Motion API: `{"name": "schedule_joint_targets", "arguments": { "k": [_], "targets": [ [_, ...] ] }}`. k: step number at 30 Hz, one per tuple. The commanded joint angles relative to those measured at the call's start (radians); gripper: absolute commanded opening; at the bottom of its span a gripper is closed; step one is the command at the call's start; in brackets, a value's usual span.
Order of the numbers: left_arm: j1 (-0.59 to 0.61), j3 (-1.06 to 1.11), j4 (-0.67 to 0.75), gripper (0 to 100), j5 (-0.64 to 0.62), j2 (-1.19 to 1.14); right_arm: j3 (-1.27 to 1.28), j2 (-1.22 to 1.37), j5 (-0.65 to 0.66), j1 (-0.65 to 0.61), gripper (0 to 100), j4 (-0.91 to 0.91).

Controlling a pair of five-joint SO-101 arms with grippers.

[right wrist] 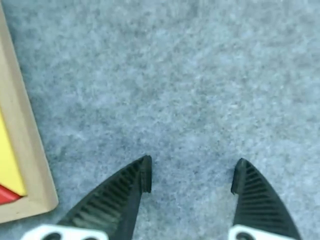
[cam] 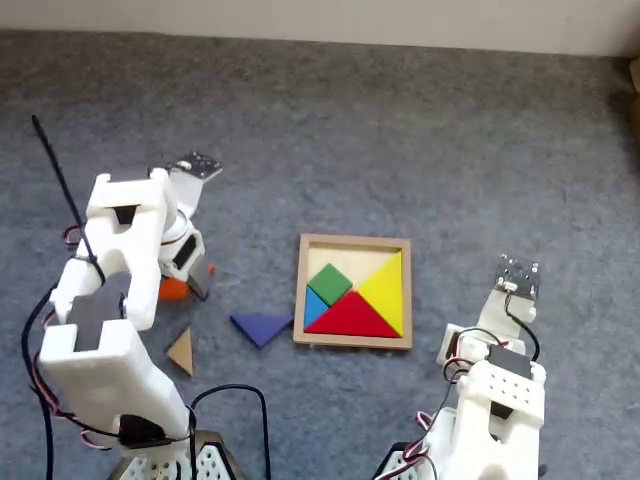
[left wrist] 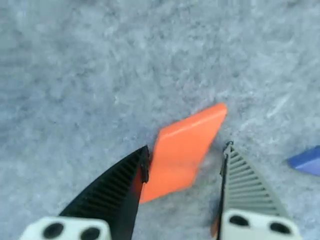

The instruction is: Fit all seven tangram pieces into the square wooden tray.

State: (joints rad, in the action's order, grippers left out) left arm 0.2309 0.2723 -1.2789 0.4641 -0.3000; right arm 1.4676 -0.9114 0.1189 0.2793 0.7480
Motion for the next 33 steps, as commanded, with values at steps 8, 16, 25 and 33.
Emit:
{"name": "schedule_joint_targets", "arguments": {
  "k": [8, 16, 25, 33],
  "targets": [
    [0.001, -0.008, 0.003, 9, 0.005, 0.001, -0.001, -0.015, 0.009, 0.010, 25.9, -0.013],
    [-0.114, -0.058, -0.078, 5, 0.003, 0.157, -0.001, -0.015, 0.009, 0.010, 25.9, -0.013],
    [-0.308, -0.068, -0.084, 6, -0.110, 0.314, -0.001, -0.015, 0.009, 0.010, 25.9, -0.013],
    [-0.446, -0.163, -0.083, 6, -0.647, 0.314, -0.001, -0.015, 0.009, 0.010, 25.9, -0.013]
  ]
}}
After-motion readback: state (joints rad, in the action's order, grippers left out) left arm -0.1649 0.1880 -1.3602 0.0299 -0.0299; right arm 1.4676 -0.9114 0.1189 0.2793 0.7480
